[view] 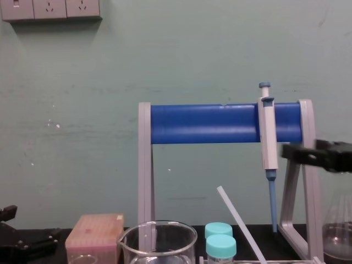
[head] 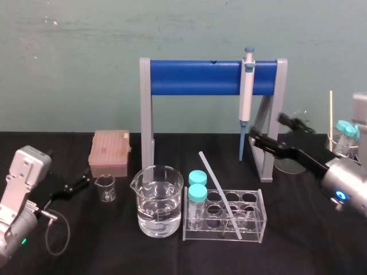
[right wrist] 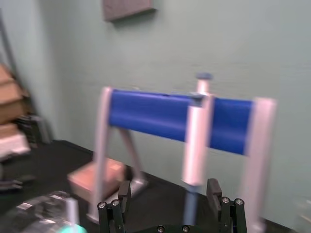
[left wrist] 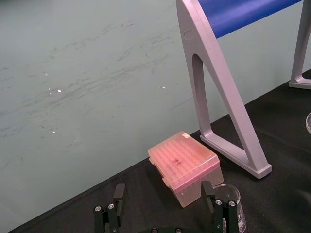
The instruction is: Pick up the stirring rod with one hand, then place it down.
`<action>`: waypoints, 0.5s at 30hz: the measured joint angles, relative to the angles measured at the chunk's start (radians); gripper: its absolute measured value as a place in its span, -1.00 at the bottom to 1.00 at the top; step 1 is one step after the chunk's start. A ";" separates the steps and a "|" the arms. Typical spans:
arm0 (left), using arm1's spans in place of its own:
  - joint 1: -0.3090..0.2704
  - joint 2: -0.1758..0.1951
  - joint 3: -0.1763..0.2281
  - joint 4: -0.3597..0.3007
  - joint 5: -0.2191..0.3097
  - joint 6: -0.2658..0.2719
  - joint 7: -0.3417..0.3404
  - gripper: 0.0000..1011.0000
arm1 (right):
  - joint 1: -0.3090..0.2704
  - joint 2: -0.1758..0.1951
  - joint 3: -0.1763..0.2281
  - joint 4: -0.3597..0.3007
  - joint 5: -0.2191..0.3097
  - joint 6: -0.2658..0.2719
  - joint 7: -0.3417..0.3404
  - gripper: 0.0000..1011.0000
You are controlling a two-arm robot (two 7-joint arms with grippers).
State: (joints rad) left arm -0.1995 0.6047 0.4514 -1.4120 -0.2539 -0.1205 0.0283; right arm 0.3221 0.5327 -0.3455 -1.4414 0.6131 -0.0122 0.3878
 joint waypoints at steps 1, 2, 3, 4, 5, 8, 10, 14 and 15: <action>0.000 0.000 0.000 0.000 0.000 0.000 0.000 0.98 | 0.017 -0.011 -0.004 0.004 0.021 0.022 0.034 0.98; 0.000 0.000 0.000 0.000 0.000 0.000 0.000 0.98 | 0.026 -0.016 -0.007 0.007 0.030 0.033 0.050 0.98; 0.000 0.000 0.000 0.000 0.000 0.000 0.000 0.98 | 0.033 -0.021 -0.011 0.009 0.037 0.044 0.064 0.98; 0.000 0.000 0.000 0.000 0.000 0.000 0.000 0.98 | 0.048 -0.029 -0.018 0.014 0.047 0.064 0.088 0.98; 0.000 0.000 0.000 0.000 0.000 0.000 0.000 0.98 | 0.055 -0.032 -0.023 0.017 0.052 0.073 0.100 0.98; 0.000 0.000 0.000 0.000 0.000 0.000 0.000 0.98 | 0.077 -0.035 -0.054 0.024 0.055 0.103 0.146 0.98; 0.000 0.000 0.000 0.000 0.000 0.000 0.000 0.98 | 0.086 -0.031 -0.072 0.026 0.054 0.113 0.169 0.98; 0.000 0.000 0.000 0.000 0.000 0.000 0.000 0.98 | 0.108 -0.006 -0.130 0.029 0.031 0.142 0.223 0.98; 0.000 0.000 0.000 0.000 0.000 0.000 0.000 0.98 | 0.112 -0.002 -0.138 0.031 0.026 0.148 0.228 0.98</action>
State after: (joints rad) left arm -0.1996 0.6047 0.4514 -1.4120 -0.2539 -0.1205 0.0283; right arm 0.4340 0.5311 -0.4840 -1.4106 0.6390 0.1354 0.6163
